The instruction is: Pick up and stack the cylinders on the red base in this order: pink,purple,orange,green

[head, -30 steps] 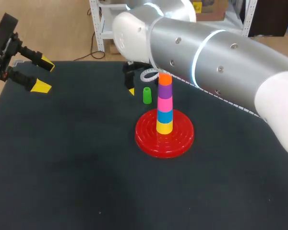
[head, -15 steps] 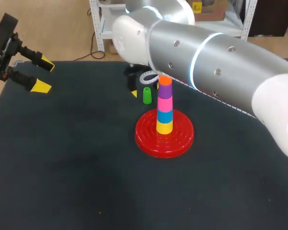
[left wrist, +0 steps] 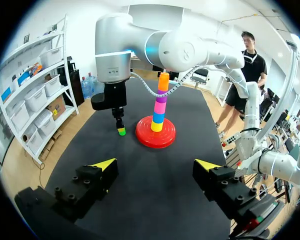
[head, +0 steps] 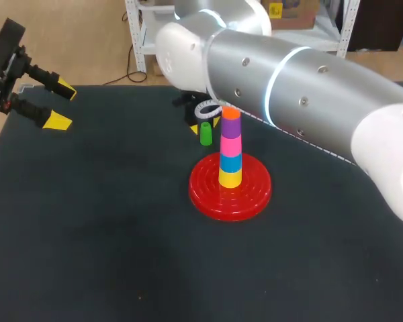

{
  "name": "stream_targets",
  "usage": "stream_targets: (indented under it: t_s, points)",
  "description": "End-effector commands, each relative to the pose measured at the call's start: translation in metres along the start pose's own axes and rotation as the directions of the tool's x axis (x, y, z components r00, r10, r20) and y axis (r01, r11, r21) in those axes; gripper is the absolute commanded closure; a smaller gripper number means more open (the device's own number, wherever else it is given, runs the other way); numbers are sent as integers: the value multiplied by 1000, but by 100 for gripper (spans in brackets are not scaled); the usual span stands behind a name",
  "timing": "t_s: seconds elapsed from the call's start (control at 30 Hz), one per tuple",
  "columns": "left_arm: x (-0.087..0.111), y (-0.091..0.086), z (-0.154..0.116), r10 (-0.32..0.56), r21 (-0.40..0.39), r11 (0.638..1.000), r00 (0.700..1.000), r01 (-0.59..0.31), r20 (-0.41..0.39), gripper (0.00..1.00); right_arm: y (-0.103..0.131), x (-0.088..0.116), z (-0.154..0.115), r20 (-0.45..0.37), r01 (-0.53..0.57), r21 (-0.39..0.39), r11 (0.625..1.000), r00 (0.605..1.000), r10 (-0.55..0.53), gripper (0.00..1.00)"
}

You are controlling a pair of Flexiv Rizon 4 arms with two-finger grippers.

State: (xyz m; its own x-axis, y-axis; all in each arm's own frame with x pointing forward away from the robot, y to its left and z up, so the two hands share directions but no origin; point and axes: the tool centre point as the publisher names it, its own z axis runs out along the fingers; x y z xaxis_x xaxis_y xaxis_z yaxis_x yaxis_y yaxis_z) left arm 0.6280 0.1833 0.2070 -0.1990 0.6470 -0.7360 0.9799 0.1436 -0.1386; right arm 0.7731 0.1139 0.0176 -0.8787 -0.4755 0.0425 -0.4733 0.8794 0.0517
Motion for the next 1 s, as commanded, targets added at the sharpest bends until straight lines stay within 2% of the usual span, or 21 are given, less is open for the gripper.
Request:
stream_targets:
  t_s: [0.03, 0.37, 0.53, 0.57, 0.6, 0.67, 0.73, 1.0]
  points:
    - [1, 0, 1, 3, -1, 1000, 1000, -3, 3, 0, 0, -9, -1, -423, 1, -2, 1000, 906, -1, 57]
    - [1, 0, 1, 3, -1, 1000, 1000, -3, 3, 0, -3, -12, -1, -424, -6, -1, 1000, 906, 5, 57]
    - [1, 0, 1, 3, -1, 1000, 1000, -3, 3, 0, -4, -12, -1, -425, 0, -1, 1000, 905, 0, 60]
    - [1, 0, 1, 3, -1, 1000, 1000, -3, 3, 0, -4, -12, -1, -425, 1, -1, 1000, 905, -1, 64]
    - [1, 0, 1, 3, -1, 1000, 1000, -3, 3, 0, -4, -12, -1, -425, 2, -1, 1000, 905, -2, 75]
    - [1, 0, 1, 3, -1, 1000, 1000, -3, 3, 0, -3, -12, -1, -426, 3, -1, 1000, 905, -3, 84]
    - [1, 0, 1, 3, -1, 1000, 1000, -3, 3, 0, -3, -11, -1, -426, 5, -1, 1000, 905, -5, 100]
    - [1, 0, 1, 3, -1, 1000, 1000, -3, 3, 0, -4, -13, -6, -426, 2, 4, 1000, 905, 0, 100]
